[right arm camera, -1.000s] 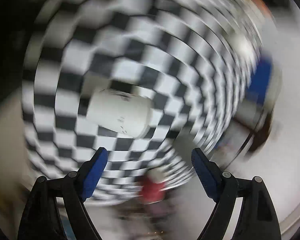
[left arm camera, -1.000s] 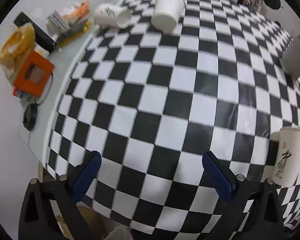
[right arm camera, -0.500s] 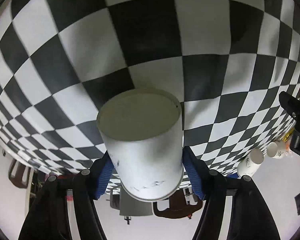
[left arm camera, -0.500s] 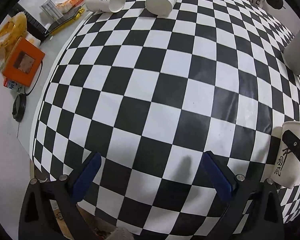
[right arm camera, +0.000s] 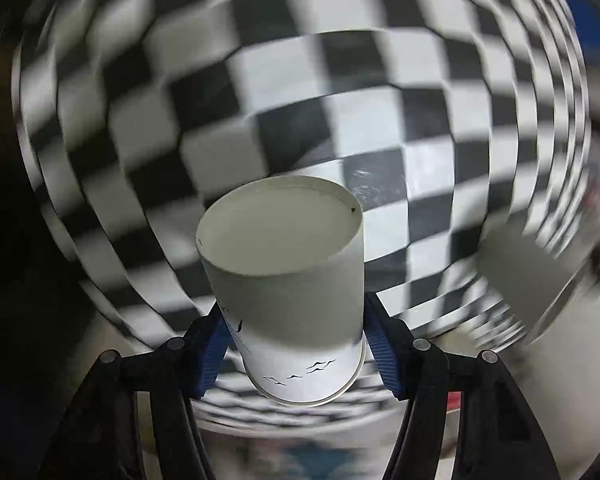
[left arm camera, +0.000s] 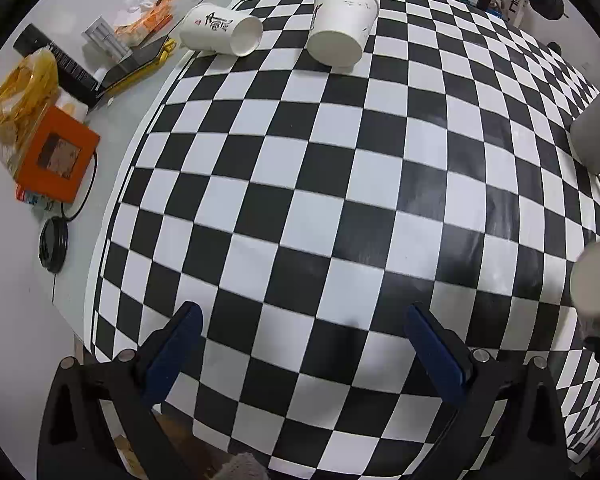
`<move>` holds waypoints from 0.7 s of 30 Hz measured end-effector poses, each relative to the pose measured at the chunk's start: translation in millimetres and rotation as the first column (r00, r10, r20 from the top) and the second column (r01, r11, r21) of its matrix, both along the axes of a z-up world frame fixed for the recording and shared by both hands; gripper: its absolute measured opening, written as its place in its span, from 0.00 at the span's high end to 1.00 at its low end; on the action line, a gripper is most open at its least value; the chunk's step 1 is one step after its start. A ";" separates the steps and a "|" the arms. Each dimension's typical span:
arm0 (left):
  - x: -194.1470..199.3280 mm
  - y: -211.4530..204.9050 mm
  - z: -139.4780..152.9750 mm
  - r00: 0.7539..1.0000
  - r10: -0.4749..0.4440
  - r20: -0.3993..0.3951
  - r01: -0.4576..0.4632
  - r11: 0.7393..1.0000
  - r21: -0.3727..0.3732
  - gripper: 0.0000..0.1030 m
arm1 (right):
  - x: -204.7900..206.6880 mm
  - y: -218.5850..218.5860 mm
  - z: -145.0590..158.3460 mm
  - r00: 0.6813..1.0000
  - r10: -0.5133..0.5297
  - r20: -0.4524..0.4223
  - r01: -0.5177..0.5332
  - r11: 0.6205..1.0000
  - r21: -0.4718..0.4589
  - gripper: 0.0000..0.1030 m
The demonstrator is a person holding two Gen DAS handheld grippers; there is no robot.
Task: Flip cup upside down
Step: 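Rotate the right tool to turn the held white cup upside down, then lower the inverted cup onto the table and open the right gripper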
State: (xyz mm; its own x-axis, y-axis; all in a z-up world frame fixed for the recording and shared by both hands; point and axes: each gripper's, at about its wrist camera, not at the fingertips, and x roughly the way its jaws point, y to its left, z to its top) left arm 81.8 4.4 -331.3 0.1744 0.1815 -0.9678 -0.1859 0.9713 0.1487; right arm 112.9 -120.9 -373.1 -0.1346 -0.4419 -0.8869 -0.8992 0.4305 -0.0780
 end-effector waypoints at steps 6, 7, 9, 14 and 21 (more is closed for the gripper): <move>12.3 0.2 2.2 1.000 -0.013 0.004 0.013 1.000 -0.007 0.00 | 46.9 -16.6 1.1 0.920 -0.384 -0.075 0.390 0.914 0.113 0.37; 15.1 0.4 1.2 1.000 -0.014 0.002 0.014 1.000 -0.017 0.00 | 49.0 -20.9 -2.3 0.900 -0.427 -0.088 0.435 0.893 0.118 0.37; 20.4 -0.4 -1.4 1.000 -0.015 -0.002 0.015 1.000 -0.024 0.00 | 52.6 -28.2 -11.3 0.859 -0.497 -0.124 0.510 0.853 0.114 0.37; 31.3 -4.0 -9.1 1.000 -0.017 -0.019 0.016 0.999 -0.036 0.00 | 61.4 -38.0 -21.2 0.797 -0.588 -0.140 0.602 0.793 0.096 0.36; 33.9 -6.2 -11.1 0.999 -0.020 -0.027 0.019 0.999 -0.040 0.00 | 81.9 -55.0 -21.5 0.748 -0.654 -0.112 0.663 0.743 0.091 0.24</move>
